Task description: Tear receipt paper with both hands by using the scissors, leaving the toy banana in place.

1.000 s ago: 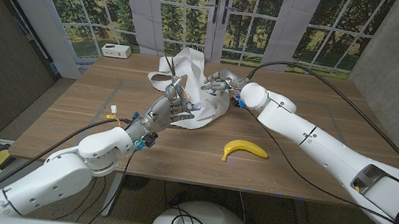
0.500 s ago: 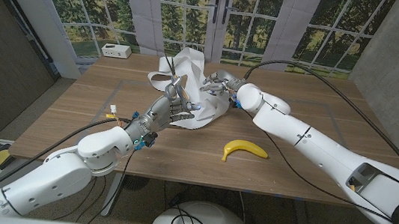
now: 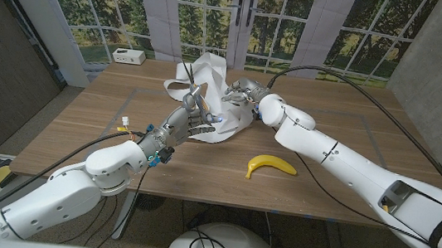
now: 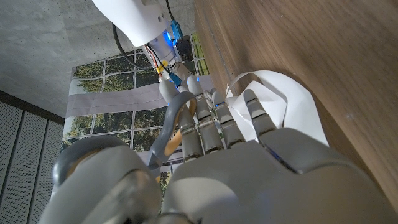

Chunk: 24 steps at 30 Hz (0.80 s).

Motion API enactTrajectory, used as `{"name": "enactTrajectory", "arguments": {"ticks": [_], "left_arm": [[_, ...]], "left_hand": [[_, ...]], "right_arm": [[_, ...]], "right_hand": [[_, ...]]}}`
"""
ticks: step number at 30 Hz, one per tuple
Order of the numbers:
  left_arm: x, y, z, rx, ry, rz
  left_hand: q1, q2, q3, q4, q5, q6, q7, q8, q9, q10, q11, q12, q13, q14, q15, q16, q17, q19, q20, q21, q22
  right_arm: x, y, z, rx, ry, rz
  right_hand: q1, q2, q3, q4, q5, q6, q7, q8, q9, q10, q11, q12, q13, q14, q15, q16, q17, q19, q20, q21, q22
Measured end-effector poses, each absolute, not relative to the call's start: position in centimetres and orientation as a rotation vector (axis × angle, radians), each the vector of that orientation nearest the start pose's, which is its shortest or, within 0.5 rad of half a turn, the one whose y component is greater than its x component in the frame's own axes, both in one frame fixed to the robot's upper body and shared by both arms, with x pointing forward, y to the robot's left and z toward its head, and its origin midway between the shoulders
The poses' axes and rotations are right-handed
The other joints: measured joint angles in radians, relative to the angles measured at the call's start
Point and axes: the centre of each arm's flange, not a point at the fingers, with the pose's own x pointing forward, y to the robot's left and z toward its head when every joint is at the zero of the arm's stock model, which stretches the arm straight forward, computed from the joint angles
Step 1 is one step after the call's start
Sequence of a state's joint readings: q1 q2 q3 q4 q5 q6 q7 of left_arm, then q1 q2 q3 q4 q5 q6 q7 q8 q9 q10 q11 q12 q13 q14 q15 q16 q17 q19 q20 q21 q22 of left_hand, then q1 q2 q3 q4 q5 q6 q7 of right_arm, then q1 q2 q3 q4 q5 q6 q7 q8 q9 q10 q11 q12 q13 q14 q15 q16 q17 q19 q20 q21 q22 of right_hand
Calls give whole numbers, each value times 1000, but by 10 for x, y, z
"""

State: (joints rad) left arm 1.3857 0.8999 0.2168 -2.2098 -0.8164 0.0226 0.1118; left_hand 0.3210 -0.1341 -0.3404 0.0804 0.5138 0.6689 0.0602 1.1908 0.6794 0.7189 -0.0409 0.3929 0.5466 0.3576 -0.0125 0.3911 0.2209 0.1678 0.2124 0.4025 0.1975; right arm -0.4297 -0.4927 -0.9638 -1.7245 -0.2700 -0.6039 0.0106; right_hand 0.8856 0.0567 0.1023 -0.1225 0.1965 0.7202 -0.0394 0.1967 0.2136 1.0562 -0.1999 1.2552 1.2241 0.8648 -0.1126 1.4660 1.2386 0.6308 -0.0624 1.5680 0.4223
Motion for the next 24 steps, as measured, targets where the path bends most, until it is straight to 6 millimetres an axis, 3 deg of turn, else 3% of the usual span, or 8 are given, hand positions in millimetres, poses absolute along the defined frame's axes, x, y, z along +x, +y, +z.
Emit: {"name": "enactTrajectory", "arguments": {"ticks": [16,24], "left_arm": [[465,212,-59,51,-413,-505],[465,213,-59,49,-413,-502]], "left_hand": [[-6,-6,-2,-5,0,0,0,0,0,4,4,-4,3,2,2,-8,5,0,0,-7,0],[-6,-6,-2,-5,0,1,-1,0,0,4,3,-7,7,7,-4,-8,5,11,0,-7,0]], "right_arm": [[622,-44,47,-1224,-488,129],[628,-44,46,-1280,-462,103]], "right_hand": [[0,0,4,-4,0,16,5,0,-4,0,0,42,10,4,4,14,0,0,0,0,16],[19,5,13,-13,0,65,0,11,-4,-1,0,83,10,3,4,25,0,0,0,0,27]]}}
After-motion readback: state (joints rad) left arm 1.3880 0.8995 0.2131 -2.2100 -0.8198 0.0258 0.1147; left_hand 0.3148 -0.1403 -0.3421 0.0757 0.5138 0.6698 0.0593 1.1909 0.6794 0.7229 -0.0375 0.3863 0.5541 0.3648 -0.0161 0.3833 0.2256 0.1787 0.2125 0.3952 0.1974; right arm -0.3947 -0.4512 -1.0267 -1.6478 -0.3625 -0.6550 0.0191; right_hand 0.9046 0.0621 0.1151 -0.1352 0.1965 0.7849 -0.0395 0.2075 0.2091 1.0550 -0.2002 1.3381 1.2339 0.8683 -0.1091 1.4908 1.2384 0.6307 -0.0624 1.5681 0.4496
